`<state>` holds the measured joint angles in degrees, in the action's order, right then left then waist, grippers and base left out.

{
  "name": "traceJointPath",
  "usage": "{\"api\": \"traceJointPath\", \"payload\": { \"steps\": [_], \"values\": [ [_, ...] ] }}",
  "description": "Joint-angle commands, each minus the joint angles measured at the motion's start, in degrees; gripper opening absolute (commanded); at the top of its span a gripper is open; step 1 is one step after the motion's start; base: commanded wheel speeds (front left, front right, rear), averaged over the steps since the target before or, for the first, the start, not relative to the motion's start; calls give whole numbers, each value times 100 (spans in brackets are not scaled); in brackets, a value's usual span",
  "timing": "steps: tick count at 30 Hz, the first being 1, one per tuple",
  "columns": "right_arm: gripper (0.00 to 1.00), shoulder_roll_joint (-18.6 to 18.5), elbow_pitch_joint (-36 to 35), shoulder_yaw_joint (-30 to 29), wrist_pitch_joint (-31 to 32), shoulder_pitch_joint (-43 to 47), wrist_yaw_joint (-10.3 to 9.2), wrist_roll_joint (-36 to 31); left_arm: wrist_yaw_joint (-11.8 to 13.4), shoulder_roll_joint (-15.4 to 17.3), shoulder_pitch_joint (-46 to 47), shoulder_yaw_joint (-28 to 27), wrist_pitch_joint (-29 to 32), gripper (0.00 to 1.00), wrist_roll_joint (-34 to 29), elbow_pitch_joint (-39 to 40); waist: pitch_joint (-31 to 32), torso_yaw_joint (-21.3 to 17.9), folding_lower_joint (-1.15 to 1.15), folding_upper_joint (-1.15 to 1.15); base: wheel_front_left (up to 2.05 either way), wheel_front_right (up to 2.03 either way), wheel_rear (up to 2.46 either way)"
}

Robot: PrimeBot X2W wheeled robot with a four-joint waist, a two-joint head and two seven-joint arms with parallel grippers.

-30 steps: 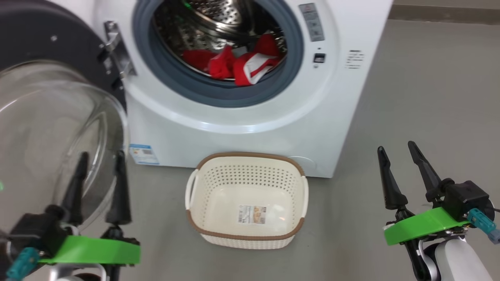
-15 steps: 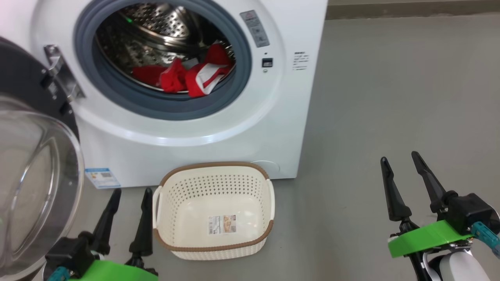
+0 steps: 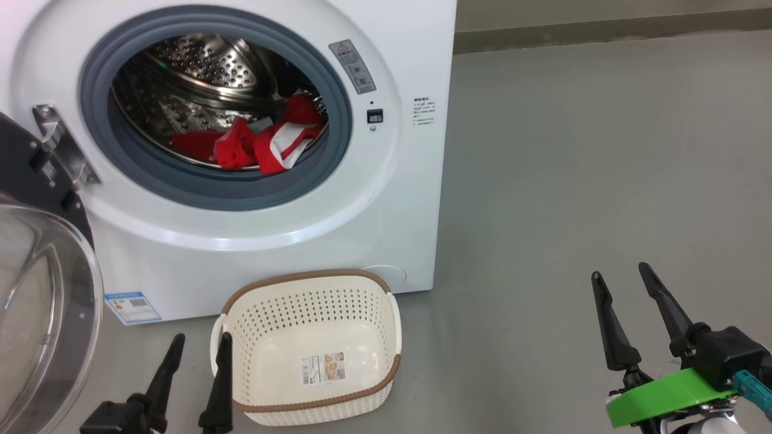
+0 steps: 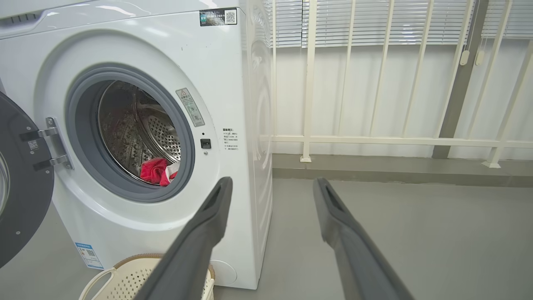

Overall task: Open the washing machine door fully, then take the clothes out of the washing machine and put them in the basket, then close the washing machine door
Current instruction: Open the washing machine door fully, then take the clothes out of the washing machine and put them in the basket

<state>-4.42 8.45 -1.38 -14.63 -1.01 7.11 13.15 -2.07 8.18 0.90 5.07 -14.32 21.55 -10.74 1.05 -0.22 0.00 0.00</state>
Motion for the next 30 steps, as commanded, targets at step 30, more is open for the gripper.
{"api": "traceJointPath", "payload": {
  "steps": [30],
  "values": [
    [100, -112, -169, 67, -37, 229, 37, 88, -137, -282, -185, -648, -67, 100, -581, -49, 115, -41, 0, 0, 20, -20, 0]
  ]
}}
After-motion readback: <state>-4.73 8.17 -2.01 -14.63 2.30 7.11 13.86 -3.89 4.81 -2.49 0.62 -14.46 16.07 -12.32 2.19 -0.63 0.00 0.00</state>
